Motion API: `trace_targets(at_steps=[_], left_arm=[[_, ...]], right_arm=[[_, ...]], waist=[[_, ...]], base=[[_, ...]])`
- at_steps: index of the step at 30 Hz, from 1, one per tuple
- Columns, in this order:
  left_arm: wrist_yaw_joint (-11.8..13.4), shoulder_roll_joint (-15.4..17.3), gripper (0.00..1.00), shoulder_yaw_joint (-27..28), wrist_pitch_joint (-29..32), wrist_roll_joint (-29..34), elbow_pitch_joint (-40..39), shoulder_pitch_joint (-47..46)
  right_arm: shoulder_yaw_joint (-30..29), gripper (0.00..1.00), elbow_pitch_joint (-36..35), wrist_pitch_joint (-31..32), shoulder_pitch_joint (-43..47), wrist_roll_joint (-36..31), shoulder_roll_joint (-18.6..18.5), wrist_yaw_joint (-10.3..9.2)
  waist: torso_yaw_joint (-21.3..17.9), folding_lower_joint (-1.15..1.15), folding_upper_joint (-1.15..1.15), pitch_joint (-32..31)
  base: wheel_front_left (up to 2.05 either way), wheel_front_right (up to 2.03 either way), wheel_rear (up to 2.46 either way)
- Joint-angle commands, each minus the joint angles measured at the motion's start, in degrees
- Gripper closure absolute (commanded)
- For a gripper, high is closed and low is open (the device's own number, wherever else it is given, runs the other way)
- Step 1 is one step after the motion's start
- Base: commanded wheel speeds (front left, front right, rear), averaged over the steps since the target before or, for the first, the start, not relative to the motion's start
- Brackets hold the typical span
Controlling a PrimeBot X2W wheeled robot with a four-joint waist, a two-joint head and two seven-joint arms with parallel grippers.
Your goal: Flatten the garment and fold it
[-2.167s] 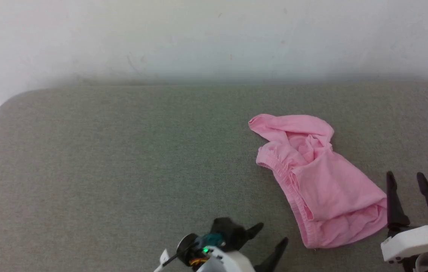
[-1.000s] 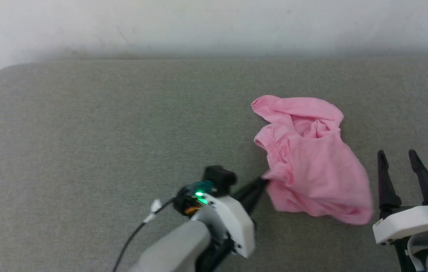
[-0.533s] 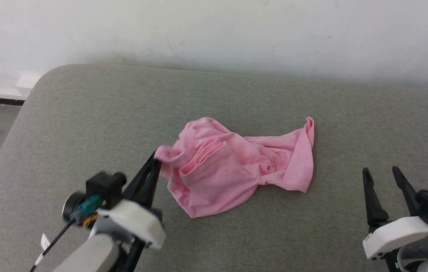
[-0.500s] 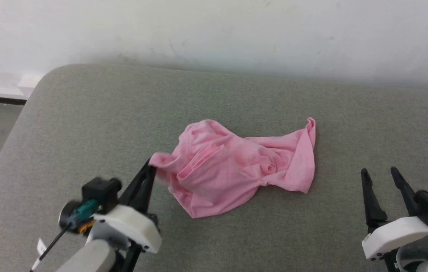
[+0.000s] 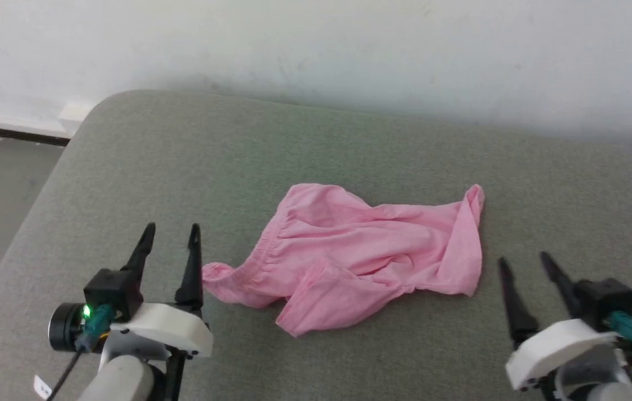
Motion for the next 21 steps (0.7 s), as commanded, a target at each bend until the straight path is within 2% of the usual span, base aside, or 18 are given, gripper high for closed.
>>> trace_targets(at_steps=[1, 3, 7, 14, 19, 20, 21], left_arm=[[-0.7, -0.8, 0.0, 1.0, -0.2, 3.2, -1.5, 1.4], [-1.7, -2.4, 0.0, 2.9, -0.2, 7.4, -4.2, 3.6], [-4.4, -5.0, 0.0, 4.7, -0.2, 12.7, -6.3, 7.0], [-8.2, -9.6, 0.0, 7.1, -0.3, 16.7, -4.8, 9.9], [-10.6, -12.5, 0.0, 8.8, -0.3, 18.7, -3.6, 10.4], [-11.0, -13.0, 0.0, 9.3, -0.3, 19.0, -3.3, 10.6], [-11.4, -13.4, 0.0, 9.8, -0.3, 19.2, -2.8, 10.7]], right_arm=[[1.5, 0.0, -0.4, 1.0, 0.0, -0.3, 0.0, -0.04], [4.8, 0.0, 0.0, 4.1, -0.7, -0.2, -1.2, -0.04], [3.3, 0.0, 3.4, 11.1, -3.7, -1.2, -1.3, -0.04], [-0.9, 0.0, 14.9, 20.9, -10.7, -3.5, -0.6, -0.04], [-3.2, 0.0, 21.9, 23.1, -14.2, -4.3, -0.2, -0.04], [-3.5, 0.53, 23.2, 23.4, -14.7, -4.0, -0.1, -0.04], [-3.7, 1.0, 24.3, 23.6, -15.1, -3.7, 0.0, -0.04]], waist=[[1.2, 0.0, 0.0, -0.2], [2.0, 0.0, 0.0, -0.4], [3.8, 0.0, 0.0, -0.5], [7.4, 0.0, 0.0, -0.1], [9.4, 0.0, 0.0, 0.8], [9.5, 0.0, 0.0, 1.0], [9.6, 0.0, 0.0, 1.1]], base=[[0.0, 0.0, 0.0], [0.0, 0.0, 0.0], [0.0, 0.0, 0.0], [0.0, 0.0, 0.0], [0.0, 0.0, 0.0], [0.0, 0.0, 0.0], [0.0, 0.0, 0.0]])
